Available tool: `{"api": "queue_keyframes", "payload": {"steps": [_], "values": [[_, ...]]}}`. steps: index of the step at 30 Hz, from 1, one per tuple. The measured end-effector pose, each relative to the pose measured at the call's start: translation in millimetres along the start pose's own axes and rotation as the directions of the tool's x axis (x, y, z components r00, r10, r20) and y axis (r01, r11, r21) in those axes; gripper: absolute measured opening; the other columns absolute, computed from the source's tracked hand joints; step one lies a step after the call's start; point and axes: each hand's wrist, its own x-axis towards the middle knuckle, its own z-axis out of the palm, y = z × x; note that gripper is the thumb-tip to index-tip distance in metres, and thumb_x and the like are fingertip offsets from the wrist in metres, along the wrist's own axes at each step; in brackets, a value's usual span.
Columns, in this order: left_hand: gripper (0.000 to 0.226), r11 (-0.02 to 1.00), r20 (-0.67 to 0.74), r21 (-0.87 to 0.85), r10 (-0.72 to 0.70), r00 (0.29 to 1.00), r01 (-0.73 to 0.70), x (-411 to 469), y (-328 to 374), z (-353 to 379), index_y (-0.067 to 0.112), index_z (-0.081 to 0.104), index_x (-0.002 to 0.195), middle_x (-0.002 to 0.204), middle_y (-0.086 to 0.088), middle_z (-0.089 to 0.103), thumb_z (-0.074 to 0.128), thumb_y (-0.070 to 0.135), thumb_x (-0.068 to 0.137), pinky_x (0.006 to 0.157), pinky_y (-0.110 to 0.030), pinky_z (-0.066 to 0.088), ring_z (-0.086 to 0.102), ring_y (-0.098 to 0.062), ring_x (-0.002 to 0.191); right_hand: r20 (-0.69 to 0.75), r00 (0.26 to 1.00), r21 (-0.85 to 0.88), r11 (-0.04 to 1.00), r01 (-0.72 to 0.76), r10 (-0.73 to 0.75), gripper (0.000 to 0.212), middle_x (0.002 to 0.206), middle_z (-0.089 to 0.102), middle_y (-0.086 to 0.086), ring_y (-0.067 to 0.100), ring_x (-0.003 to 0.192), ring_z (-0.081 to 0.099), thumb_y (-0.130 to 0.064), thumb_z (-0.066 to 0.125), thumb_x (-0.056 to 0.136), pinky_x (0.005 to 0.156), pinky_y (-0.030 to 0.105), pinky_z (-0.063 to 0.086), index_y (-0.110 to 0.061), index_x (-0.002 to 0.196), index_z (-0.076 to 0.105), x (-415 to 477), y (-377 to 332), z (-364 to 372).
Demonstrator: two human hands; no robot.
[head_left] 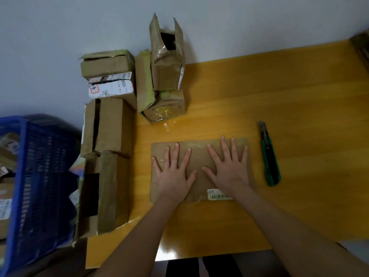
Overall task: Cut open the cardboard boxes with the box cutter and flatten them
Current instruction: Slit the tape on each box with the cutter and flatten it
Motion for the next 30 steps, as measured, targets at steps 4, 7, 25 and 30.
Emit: {"api": "queue_keyframes", "payload": {"steps": [4, 7, 25, 30], "values": [[0.071, 0.999, 0.058, 0.026, -0.019, 0.998, 0.018, 0.4, -0.6, -2.8, 0.041, -0.021, 0.147, 0.161, 0.001, -0.021, -0.008, 0.07, 0.082, 0.114, -0.064, -0.003, -0.012, -0.026, 0.149, 0.027, 1.0, -0.016, 1.0, -0.004, 0.004, 0.077, 0.156, -0.027, 0.009, 0.036, 0.143, -0.023, -0.077, -0.013, 0.077, 0.11, 0.064, -0.012, -0.039, 0.144, -0.02, 1.9, -1.6, 2.3], [0.072, 1.0, 0.051, 0.017, -0.017, 0.999, 0.016, -0.5, 1.2, -8.0, 0.041, -0.017, 0.148, 0.161, 0.0, -0.018, -0.007, 0.069, 0.083, 0.113, -0.065, -0.001, -0.01, -0.027, 0.15, 0.008, 1.0, -0.004, 1.0, -0.005, 0.005, 0.079, 0.156, -0.028, 0.009, 0.035, 0.143, -0.024, -0.077, -0.014, 0.076, 0.111, 0.064, -0.011, -0.039, 0.145, -0.018, 1.4, -1.1, 0.2], [0.071, 0.997, 0.014, 0.004, -0.077, 0.997, 0.077, -8.4, 4.5, 1.4, 0.04, -0.016, 0.147, 0.163, 0.0, -0.011, -0.003, 0.069, 0.083, 0.114, -0.064, -0.004, -0.008, -0.027, 0.15, -0.023, 0.998, -0.028, 0.998, 0.053, -0.054, 0.077, 0.16, -0.014, 0.009, 0.035, 0.146, -0.015, -0.077, -0.002, 0.081, 0.11, 0.062, -0.012, -0.037, 0.147, -0.008, 3.1, 1.1, 5.6], [0.071, 0.997, -0.007, 0.006, -0.08, 0.997, 0.08, -9.3, 6.0, 2.8, 0.04, -0.015, 0.148, 0.163, 0.001, -0.011, -0.005, 0.068, 0.083, 0.115, -0.063, -0.005, -0.009, -0.026, 0.15, -0.065, 0.997, 0.062, 0.997, 0.052, -0.048, 0.07, 0.161, 0.011, 0.012, 0.036, 0.147, 0.005, -0.065, 0.011, 0.089, 0.115, 0.058, -0.001, -0.033, 0.151, 0.021, 0.7, 1.2, 2.5]]}}
